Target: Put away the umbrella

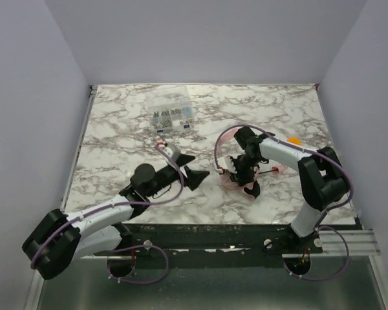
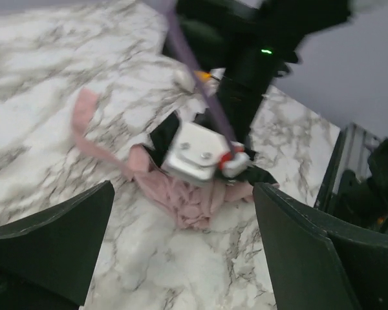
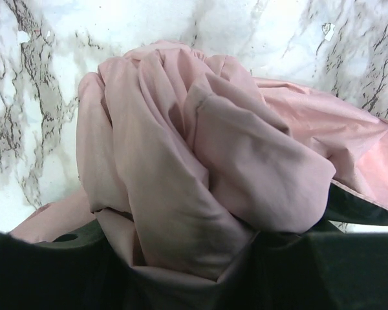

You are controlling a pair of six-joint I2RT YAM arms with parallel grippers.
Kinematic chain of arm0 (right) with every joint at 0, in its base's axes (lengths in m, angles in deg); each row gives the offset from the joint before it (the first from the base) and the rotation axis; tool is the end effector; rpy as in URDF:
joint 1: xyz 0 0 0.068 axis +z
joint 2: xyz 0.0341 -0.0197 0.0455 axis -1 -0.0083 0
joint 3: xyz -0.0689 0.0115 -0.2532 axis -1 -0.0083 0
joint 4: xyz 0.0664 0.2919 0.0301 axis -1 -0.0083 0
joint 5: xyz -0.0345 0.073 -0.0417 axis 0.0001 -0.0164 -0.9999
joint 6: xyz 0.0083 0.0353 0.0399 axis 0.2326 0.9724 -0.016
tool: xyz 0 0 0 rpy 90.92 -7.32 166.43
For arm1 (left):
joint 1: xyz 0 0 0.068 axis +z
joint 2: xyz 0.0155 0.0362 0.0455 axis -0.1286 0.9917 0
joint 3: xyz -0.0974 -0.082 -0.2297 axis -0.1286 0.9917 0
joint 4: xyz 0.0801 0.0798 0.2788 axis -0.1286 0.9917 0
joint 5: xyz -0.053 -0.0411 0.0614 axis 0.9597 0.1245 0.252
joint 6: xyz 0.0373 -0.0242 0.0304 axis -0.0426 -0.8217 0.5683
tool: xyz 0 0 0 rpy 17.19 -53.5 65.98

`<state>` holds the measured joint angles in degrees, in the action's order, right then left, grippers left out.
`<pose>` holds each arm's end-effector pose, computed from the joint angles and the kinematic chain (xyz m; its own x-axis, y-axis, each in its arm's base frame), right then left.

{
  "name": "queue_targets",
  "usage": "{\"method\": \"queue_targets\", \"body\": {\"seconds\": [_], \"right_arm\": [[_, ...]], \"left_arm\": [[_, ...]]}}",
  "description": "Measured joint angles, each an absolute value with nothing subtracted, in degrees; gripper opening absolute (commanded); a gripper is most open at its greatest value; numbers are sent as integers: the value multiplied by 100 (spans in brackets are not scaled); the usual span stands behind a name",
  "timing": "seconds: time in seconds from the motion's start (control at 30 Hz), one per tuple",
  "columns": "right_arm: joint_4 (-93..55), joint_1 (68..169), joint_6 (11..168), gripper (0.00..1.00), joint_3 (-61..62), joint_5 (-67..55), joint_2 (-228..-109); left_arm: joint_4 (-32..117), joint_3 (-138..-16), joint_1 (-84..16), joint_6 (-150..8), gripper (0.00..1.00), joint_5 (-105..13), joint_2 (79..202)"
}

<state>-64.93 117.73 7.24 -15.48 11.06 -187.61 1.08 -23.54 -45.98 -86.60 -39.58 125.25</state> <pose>0.2811 0.1679 0.1148 0.2079 -0.8830 -0.4209 -0.9651 -0.2551 0.0584 0.1957 -0.1675 0.1926 -0.3379 -0.2883 -0.8959 0.7245 0.5280 -0.4431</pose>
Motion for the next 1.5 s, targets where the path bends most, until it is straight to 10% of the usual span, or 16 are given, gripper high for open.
{"method": "queue_targets", "body": {"seconds": [0.33,0.93,1.5], "right_arm": [[-6882,11764,844,35,-1178,1141,-19049],[-6877,11753,846,40,-1183,1176,-19047],[-6541,11539,741,62,-1626,1471,-18614]], "left_arm": [[-661,-2078,-7581,-4596,94,-5182,13883],[-2152,-3569,-7756,-2441,81,-6922,16984],[-1195,-3910,-7070,-3700,10,-5770,17266]]}}
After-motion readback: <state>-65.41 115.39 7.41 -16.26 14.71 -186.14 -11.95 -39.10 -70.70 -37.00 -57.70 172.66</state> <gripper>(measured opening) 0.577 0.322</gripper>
